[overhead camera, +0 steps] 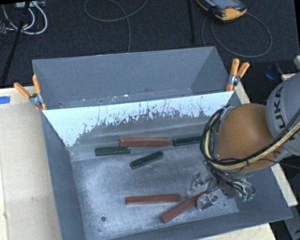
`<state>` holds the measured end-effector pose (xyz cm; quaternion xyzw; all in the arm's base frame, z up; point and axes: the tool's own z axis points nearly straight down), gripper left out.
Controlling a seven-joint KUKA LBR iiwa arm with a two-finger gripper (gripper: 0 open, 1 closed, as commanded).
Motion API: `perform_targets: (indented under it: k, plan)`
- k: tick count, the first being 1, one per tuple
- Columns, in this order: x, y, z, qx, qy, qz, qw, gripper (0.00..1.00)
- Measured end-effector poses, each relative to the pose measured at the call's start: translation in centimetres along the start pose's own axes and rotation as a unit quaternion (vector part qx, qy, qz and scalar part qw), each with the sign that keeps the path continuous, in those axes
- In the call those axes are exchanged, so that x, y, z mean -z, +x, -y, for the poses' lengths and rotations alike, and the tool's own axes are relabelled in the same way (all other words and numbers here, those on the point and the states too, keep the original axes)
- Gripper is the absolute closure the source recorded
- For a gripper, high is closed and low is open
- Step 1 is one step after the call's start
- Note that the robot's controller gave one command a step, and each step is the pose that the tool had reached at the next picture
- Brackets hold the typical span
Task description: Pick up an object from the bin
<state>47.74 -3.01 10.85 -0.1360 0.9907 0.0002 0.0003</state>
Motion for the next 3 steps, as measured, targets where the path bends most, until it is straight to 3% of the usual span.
perform_targets:
  k: [3]
  plan:
    - [4.3, 0.1, -0.1, 0.000, -0.001, -0.0022, 1.0000, 1.00]
